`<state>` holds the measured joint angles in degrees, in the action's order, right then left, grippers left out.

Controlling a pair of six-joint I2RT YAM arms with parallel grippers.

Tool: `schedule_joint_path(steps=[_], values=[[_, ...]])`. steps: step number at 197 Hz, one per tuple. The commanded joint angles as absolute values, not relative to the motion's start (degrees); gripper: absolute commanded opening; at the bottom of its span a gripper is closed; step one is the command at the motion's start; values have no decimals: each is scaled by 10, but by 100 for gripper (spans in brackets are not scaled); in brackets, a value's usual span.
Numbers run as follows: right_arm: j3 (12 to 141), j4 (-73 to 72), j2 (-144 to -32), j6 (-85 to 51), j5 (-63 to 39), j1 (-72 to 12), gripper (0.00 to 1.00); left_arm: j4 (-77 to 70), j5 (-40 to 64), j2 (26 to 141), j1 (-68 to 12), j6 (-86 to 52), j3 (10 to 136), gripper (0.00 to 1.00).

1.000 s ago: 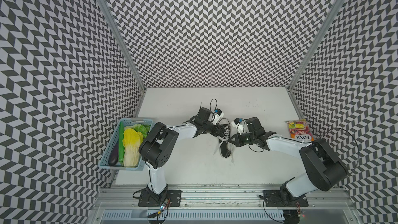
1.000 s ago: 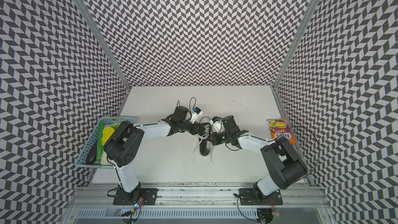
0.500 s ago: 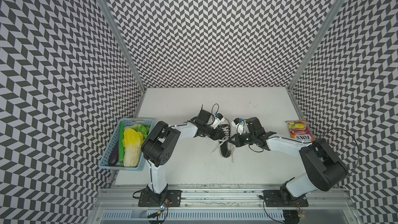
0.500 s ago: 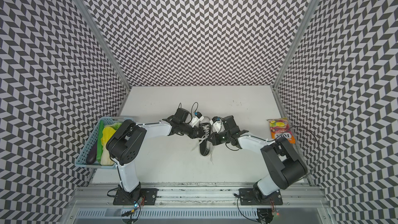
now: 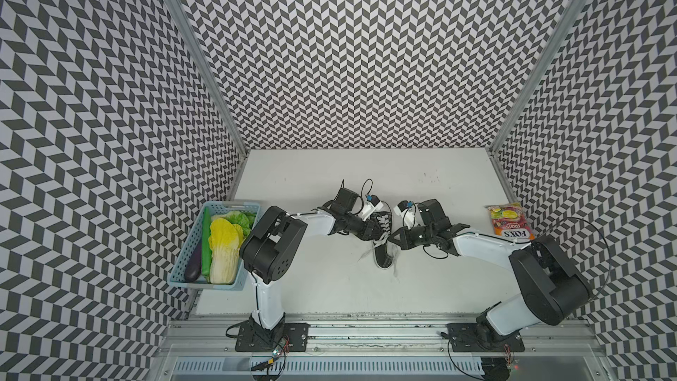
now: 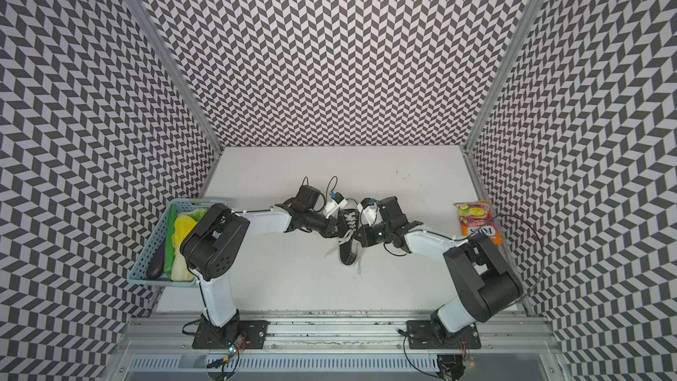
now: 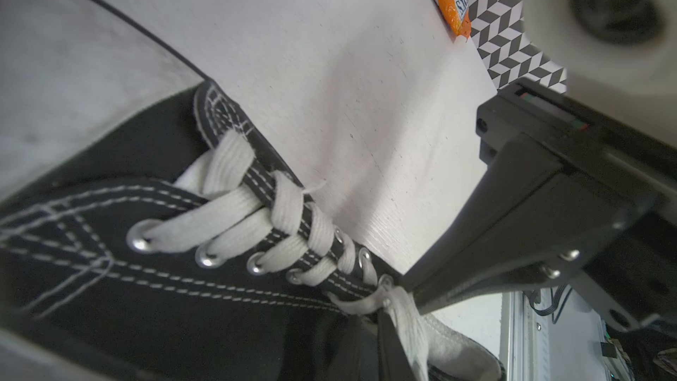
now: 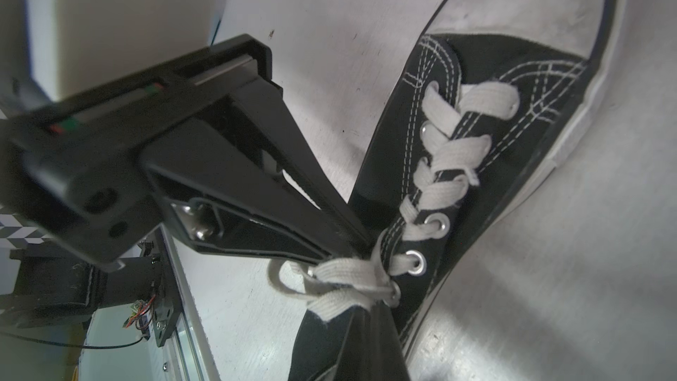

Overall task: Tie the shoes
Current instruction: Cross the shoelace with the shoelace.

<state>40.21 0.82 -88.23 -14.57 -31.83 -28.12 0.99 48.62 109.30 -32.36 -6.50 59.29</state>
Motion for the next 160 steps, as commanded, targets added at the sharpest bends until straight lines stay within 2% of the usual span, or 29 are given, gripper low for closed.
schedule_joint_path(steps=[1,39,89,160], values=[[418,-9,-883,-141,-311,-286,0,-8,516,1099,-322,-64,582,16],[420,-9,-887,-140,-313,-286,0,-35,536,1096,-322,-75,567,20],[421,-9,-890,-140,-315,-286,0,-74,550,1092,-321,-100,555,21],[419,-9,-893,-140,-316,-286,0,-129,542,1079,-319,-139,536,11]])
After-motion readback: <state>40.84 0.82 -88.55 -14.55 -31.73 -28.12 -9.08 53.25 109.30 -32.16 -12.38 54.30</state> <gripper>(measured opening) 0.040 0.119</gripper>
